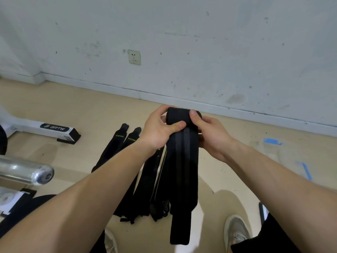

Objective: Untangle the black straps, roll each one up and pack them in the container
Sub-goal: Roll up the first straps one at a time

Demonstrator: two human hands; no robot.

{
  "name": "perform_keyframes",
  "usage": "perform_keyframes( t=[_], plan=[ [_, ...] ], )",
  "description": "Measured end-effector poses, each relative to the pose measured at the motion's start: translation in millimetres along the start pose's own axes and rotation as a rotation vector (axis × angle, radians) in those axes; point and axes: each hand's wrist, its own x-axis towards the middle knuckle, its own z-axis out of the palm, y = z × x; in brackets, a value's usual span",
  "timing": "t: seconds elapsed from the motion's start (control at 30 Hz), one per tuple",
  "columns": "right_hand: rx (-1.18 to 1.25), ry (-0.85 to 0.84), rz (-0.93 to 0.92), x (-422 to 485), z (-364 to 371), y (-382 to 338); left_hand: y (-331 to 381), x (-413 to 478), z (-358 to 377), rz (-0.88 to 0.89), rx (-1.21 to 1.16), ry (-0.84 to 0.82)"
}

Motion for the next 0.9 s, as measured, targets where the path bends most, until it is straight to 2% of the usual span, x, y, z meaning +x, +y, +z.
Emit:
perform_keyframes(
  t=[0.13,0.33,0.57,0.67,0.77,0.9],
  plan=[
    [0.007,0.043,-0.034,2.3,-0.5,6.7,0.5,-2.5,2.1,-0.055,-0.017,-0.040],
    [-0.019,0.067,-0.129,0.1,-3.8,0.6,2.5,-3.4,5.2,-0.183,-0.163,-0.080],
    [-0.200,0.084,-0.284,-3.0,-8.5,-2.1,25.0,-7.3,2.8,-0.276,-0.304,-0.177],
    [-0.278,0.081,-0.348,-4.8,-8.2,-1.5,27.4,-6.4,2.3,-0.299,-0.303,-0.140],
    [-0.213,0.066,-0.315,-4.3,-6.9,1.2,25.9,-6.2,3.0,-0.308,-0.318,-0.110],
    [-0.040,0.084,-0.126,-5.6,2.4,8.9,23.8,-5.9,2.1,-0.315,-0.342,-0.067]
  ],
)
